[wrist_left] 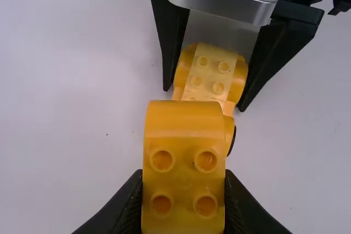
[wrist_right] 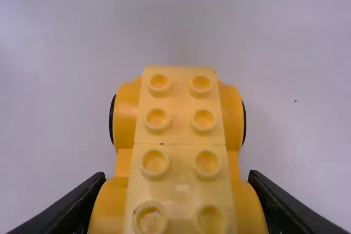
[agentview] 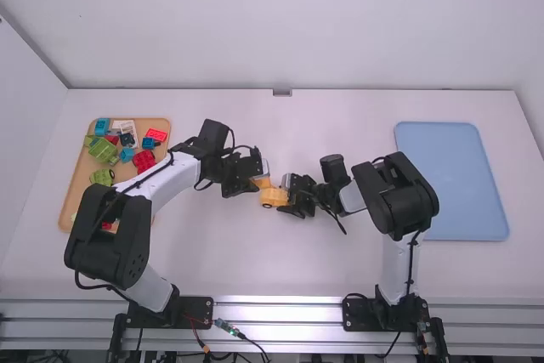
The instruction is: Assemble lego blocks to make yellow taxi
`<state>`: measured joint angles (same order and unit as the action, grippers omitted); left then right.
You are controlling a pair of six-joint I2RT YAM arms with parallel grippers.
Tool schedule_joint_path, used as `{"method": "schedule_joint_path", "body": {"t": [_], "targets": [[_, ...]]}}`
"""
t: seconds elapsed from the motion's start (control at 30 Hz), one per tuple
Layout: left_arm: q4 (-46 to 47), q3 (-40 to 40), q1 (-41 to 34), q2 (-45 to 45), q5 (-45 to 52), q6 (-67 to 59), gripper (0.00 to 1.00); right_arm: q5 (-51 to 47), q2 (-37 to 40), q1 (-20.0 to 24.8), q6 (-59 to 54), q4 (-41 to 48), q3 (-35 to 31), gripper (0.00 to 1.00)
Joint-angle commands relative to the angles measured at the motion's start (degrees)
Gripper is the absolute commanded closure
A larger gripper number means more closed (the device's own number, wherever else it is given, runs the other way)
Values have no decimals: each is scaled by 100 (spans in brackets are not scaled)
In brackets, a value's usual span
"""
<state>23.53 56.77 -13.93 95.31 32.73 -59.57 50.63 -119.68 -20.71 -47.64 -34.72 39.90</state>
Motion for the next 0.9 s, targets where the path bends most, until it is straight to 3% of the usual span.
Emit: {"method": "schedule_joint_path", "body": {"t": [0.0,0.07,0.17,0.3,0.87], "targets": [[39,35,0,4,87,-39,98,-50,-96,9,-195,90,53,37],[39,35,0,4,107,-24,98,-57,-96,11,-188,127,60,36],[46,35,-22,4,133,-22,98,-57,-96,22,-245,147,53,23],[164,35,-111,4,139,-247,98,-15,-96,114,-317,175,51,18],[129,35,-181,4,271,-321,98,686,-217,354,-807,260,55,25]]}}
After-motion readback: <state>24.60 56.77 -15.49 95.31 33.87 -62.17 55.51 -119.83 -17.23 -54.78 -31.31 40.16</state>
